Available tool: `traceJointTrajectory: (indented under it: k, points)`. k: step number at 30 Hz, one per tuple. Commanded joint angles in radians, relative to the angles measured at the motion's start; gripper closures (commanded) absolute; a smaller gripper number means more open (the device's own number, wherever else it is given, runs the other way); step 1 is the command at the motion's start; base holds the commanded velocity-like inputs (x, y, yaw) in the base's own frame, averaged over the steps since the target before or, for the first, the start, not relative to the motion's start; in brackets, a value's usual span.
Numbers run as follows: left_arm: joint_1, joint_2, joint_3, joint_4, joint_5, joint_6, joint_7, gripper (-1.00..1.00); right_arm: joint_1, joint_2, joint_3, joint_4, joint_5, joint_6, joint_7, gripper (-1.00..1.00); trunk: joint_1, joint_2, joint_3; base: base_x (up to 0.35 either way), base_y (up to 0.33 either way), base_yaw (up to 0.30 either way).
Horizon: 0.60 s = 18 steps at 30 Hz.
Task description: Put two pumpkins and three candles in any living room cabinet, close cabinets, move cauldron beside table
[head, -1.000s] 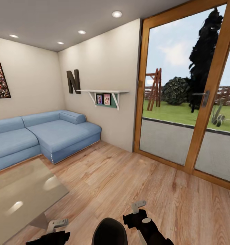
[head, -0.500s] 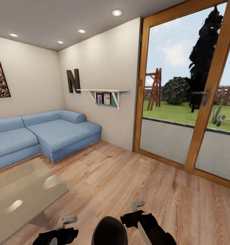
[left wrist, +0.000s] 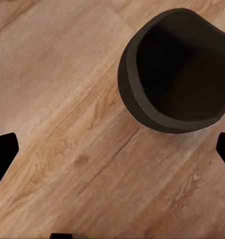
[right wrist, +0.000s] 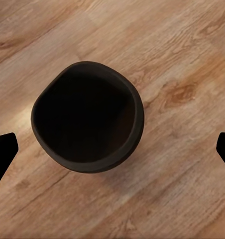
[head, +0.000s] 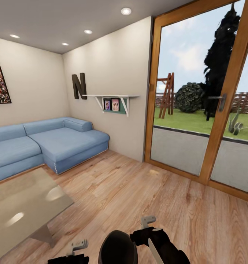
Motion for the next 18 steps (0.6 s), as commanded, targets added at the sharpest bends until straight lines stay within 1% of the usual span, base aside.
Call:
traceJointTrajectory:
  k: [1, 3, 6, 8, 9, 10, 11, 12, 13, 14, 15, 16, 18]
  points:
    - [-0.001, 0.001, -0.004, 0.003, 0.011, -0.003, 0.009, -1.00, 0.000, 0.000, 0.001, -0.001, -0.009, 0.004, -0.003, -1.00, 0.004, -0.008, -0.004, 0.000, 0.000, 0.000]
    - [-0.001, 0.001, -0.005, 0.015, 0.012, -0.025, 0.009, -1.00, 0.000, 0.000, 0.001, -0.001, -0.009, 0.004, -0.003, -1.00, 0.012, -0.022, -0.011, 0.000, 0.000, 0.000]
    - [-0.002, -0.001, -0.005, 0.019, 0.012, -0.035, 0.009, -1.00, 0.000, 0.000, 0.001, -0.001, -0.009, 0.004, -0.003, -1.00, 0.023, -0.043, -0.020, 0.000, 0.000, 0.000]
    - [-0.027, -0.011, -0.006, 0.028, 0.010, -0.035, 0.009, -1.00, -0.001, 0.000, 0.001, -0.001, -0.009, 0.005, -0.003, -1.00, 0.031, -0.057, -0.026, 0.000, 0.000, 0.000]
    - [-0.064, -0.016, -0.005, 0.050, 0.010, -0.030, 0.008, -1.00, -0.001, 0.000, 0.001, -0.001, -0.009, 0.005, -0.003, -1.00, 0.035, -0.064, -0.029, 0.000, 0.000, 0.000]
    - [-0.110, -0.021, -0.005, 0.090, 0.009, -0.020, 0.009, -1.00, -0.001, 0.000, 0.001, -0.001, -0.009, 0.005, -0.003, -1.00, 0.038, -0.071, -0.033, 0.000, 0.000, 0.000]
    - [-0.133, -0.024, -0.005, 0.114, 0.010, -0.013, 0.010, -1.00, -0.002, 0.000, 0.001, -0.001, -0.009, 0.005, -0.003, -1.00, 0.042, -0.078, -0.036, 0.000, 0.000, 0.000]
    - [-0.181, -0.031, -0.004, 0.167, 0.010, -0.001, 0.009, -1.00, -0.003, 0.000, 0.000, -0.001, -0.009, 0.005, -0.003, -1.00, 0.046, -0.085, -0.039, 0.000, 0.000, 0.000]
    - [-0.204, -0.036, -0.004, 0.197, 0.010, 0.001, 0.009, -1.00, -0.003, 0.000, 0.000, -0.001, -0.009, 0.005, -0.003, -1.00, 0.050, -0.092, -0.042, 0.000, 0.000, 0.000]
    - [-0.244, -0.044, -0.004, 0.259, 0.011, -0.003, 0.008, -1.00, -0.003, 0.000, 0.000, -0.001, -0.009, 0.006, -0.003, -1.00, 0.054, -0.099, -0.045, 0.000, 0.000, 0.000]
    - [-0.261, -0.049, -0.004, 0.288, 0.011, -0.010, 0.008, -1.00, -0.004, -0.001, 0.000, -0.001, -0.009, 0.006, -0.003, -1.00, 0.058, -0.106, -0.048, 0.000, 0.000, 0.000]
    - [-0.286, -0.056, -0.004, 0.333, 0.012, -0.035, 0.009, -1.00, -0.004, -0.001, -0.001, -0.001, -0.009, 0.007, -0.003, -1.00, 0.061, -0.113, -0.051, 0.000, 0.000, 0.000]
    - [-0.302, -0.062, -0.005, 0.366, 0.011, -0.060, 0.010, -1.00, -0.004, -0.001, -0.002, 0.000, -0.008, 0.007, -0.003, -1.00, 0.069, -0.127, -0.058, 0.000, 0.000, 0.000]
